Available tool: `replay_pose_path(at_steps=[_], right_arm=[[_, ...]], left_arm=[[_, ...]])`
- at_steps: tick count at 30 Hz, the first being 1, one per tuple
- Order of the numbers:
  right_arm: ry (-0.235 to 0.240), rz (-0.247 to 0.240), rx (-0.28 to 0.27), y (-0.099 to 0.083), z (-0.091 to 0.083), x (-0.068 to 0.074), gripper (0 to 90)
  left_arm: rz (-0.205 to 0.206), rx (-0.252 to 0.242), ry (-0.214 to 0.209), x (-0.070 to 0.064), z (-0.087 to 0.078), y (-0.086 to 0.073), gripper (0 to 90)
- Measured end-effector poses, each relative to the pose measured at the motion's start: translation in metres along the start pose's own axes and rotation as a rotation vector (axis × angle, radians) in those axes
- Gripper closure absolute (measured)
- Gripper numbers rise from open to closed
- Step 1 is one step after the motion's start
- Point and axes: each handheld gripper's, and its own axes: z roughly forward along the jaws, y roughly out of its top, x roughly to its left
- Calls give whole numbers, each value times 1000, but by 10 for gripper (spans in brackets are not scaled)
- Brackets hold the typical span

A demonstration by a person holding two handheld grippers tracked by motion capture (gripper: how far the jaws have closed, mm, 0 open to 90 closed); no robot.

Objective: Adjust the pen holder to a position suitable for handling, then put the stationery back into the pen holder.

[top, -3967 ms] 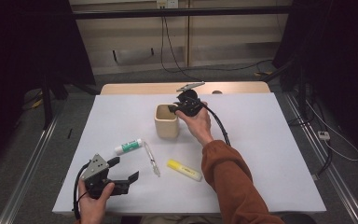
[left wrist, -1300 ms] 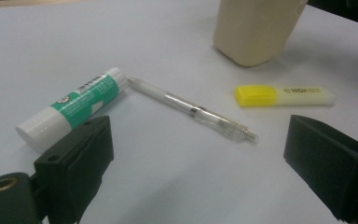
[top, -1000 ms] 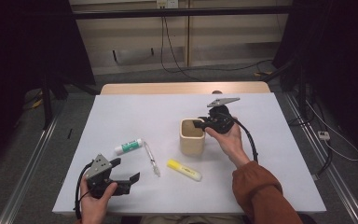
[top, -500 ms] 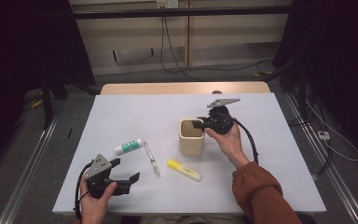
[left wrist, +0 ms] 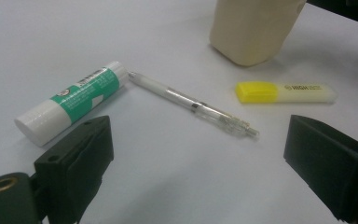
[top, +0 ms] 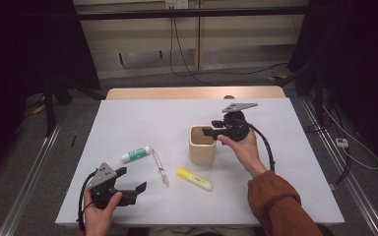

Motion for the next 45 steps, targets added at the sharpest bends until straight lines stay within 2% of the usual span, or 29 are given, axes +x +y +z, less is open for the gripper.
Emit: replay_pose_path(at_steps=[3, 6, 11, 14, 19, 21, 24, 28, 34, 37, 40, 42, 45], right_arm=[[-31, 0, -35, -1, -6, -2, 346], [-51, 8, -32, -5, -9, -5, 196], [-60, 11, -71, -11, -21, -8, 92], [-80, 14, -97, -14, -31, -6, 102], [-105, 9, -78, -24, -39, -5, 104], [-138, 17, -70, -26, -41, -6, 115], [-127, 18, -84, -29, -46, -6, 112], [-154, -7, -70, -35, -49, -3, 96], [-163, 2, -73, -53, -55, -2, 91], [-169, 3, -77, -62, -59, 0, 97], [-218, -17, -79, -70, -64, 4, 115], [-219, -26, -88, -76, -69, 5, 97], [-194, -13, -80, -84, -76, 7, 91]], left_arm=[[-3, 2, 0, 1, 0, 0, 81], [7, 4, -2, 0, 0, 1, 81], [8, 2, 3, -1, -1, 1, 81], [4, -5, 9, -2, -2, 1, 81], [5, -6, 9, -2, -2, 1, 81], [6, -3, 9, -2, -2, 1, 81], [12, -1, 10, -2, -3, 1, 81], [6, -6, 7, 0, -2, 1, 81], [11, -13, -8, 0, -2, 0, 68], [9, -40, -16, 0, -4, 0, 53], [29, -42, -5, -2, -6, 2, 50], [34, -42, -13, -1, -6, 3, 51], [40, -39, -21, 1, -6, 5, 60]])
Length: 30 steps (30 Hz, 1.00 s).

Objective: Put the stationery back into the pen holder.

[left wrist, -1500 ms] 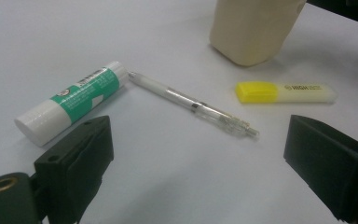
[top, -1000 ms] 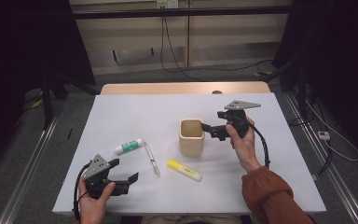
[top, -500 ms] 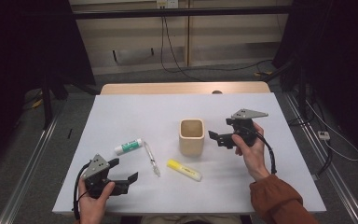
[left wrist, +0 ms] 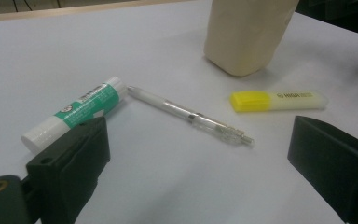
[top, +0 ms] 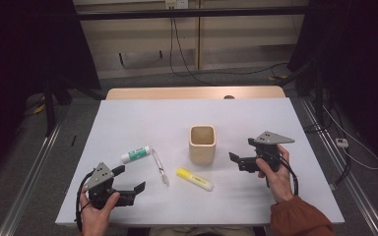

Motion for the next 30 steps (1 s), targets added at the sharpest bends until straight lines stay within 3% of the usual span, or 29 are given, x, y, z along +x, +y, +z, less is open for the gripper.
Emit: replay_pose_path(at_steps=[4, 7, 9, 13, 17, 21, 23, 25, 27, 30], right_arm=[[31, -15, 11, -10, -12, 2, 76], [6, -28, 0, -17, -16, 2, 86], [-23, -24, -16, -21, -18, 0, 96], [-46, -18, -22, -31, -23, -1, 111], [-69, -17, -29, -40, -31, 1, 119], [-78, 5, -32, -47, -38, 1, 118], [-79, 11, -37, -49, -41, 1, 122], [-73, 7, -42, -51, -45, 2, 114], [-64, 9, -51, -54, -49, 3, 109], [-57, 32, -55, -58, -53, 2, 99]], left_arm=[[14, 31, -28, 0, 1, 3, 67], [15, 48, -42, 0, 3, 4, 80], [18, 62, -74, 2, 4, 7, 91], [20, 70, -82, 3, 5, 9, 94], [32, 79, -130, 6, 8, 14, 92], [47, 85, -152, 5, 11, 18, 98], [65, 77, -148, 7, 12, 21, 97], [42, 61, -107, 8, 13, 22, 72], [50, 75, -77, 11, 14, 24, 63], [55, 75, -86, 15, 15, 29, 60]])
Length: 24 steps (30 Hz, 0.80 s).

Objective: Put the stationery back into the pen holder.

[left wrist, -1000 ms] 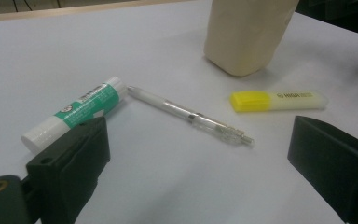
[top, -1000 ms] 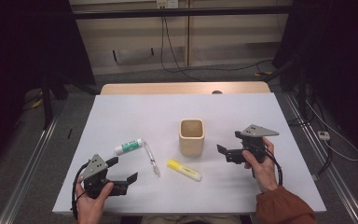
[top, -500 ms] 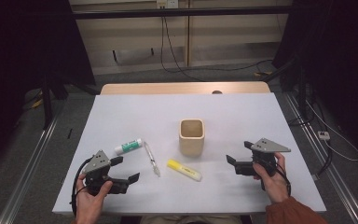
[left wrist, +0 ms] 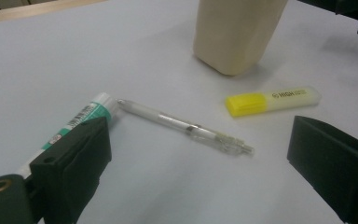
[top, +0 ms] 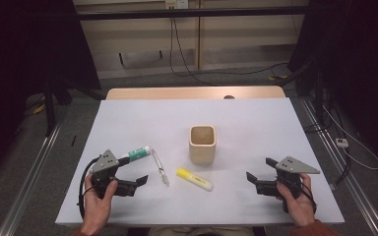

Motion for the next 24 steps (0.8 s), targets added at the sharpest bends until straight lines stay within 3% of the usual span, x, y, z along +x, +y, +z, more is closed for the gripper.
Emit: replay_pose_path(at_steps=[3, 7, 10, 11, 14, 16, 17, 20, 22, 24], right_arm=[[2, -2, -8, -1, 0, -1, 67], [10, -8, -8, -1, 1, 0, 71], [22, -4, -9, -1, 1, -1, 53], [26, -1, -11, -1, 1, -1, 46], [26, 2, -7, -1, 1, -2, 50], [30, -3, -5, -1, 1, -2, 46], [33, -3, -5, -1, 1, -2, 45], [36, -6, -9, -1, 1, -2, 43], [36, -8, -7, -1, 1, -2, 43], [36, -6, -7, -1, 2, -2, 43]], left_arm=[[25, 2, 20, 4, 1, 4, 56], [19, 2, 13, 12, 5, 9, 54], [14, 2, -14, 19, 4, 16, 60], [29, 6, -15, 21, 4, 18, 66], [58, 6, 2, 29, 8, 22, 63], [56, 19, 61, 36, 11, 23, 57], [59, 24, 69, 40, 14, 23, 43], [62, 41, 77, 53, 18, 25, 55], [45, 50, 53, 61, 19, 27, 56], [41, 68, 55, 69, 20, 29, 72]])
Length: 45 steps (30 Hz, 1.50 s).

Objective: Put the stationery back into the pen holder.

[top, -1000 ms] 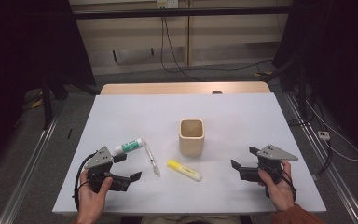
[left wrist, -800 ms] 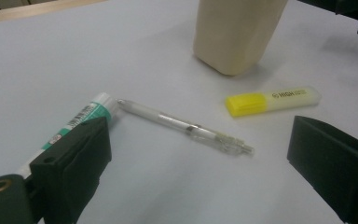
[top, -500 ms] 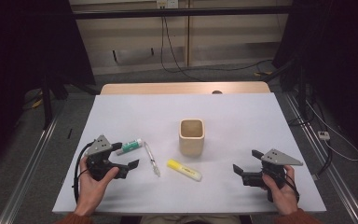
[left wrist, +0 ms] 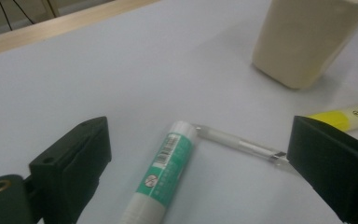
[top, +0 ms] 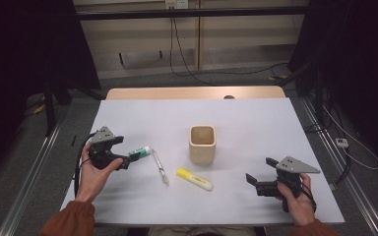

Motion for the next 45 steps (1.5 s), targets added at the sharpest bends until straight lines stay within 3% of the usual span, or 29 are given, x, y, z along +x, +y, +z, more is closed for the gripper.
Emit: replay_pose_path(at_steps=[3, 5, 8, 10, 12, 14, 17, 20, 22, 25, 28, 29, 32, 36, 39, 45], right_arm=[[1, -5, 3, 0, 0, 0, 43], [3, -11, 4, 0, 0, 0, 42], [12, -15, 1, 0, -1, 1, 38], [10, -11, 1, 0, 0, 1, 38], [9, -11, 6, 0, 1, 1, 39], [10, -12, 10, 0, 1, 1, 41], [11, -15, 10, 0, 1, 2, 39], [13, -16, 11, 0, 1, 2, 41], [15, -16, 10, 0, 1, 1, 40], [17, -16, 12, 0, 2, 1, 40], [24, -19, 15, 0, 2, 3, 40], [25, -21, 15, 0, 2, 3, 40], [25, -20, 16, 0, 2, 3, 40], [25, -20, 19, -1, 2, 3, 40], [27, -25, 23, -1, 3, 3, 40], [22, -31, 28, -1, 3, 3, 42]], left_arm=[[-5, 15, -35, 8, 3, 3, 69], [27, 36, -29, 10, 5, 4, 69], [35, 65, -53, 17, 10, 4, 72], [41, 102, -62, 22, 15, 4, 76], [17, 162, -87, 25, 21, 8, 90], [54, 182, -94, 26, 23, 14, 123], [75, 229, -75, 31, 29, 20, 115], [46, 255, -71, 38, 35, 19, 114], [68, 266, -72, 36, 36, 18, 115], [106, 311, -79, 35, 37, 16, 168], [107, 364, -86, 35, 40, 10, 209], [113, 383, -105, 37, 41, 8, 229], [119, 400, -99, 38, 41, 5, 315], [105, 405, -120, 40, 36, 3, 383], [117, 434, -127, 39, 36, 1, 455], [139, 496, -128, 35, 43, -3, 508]])
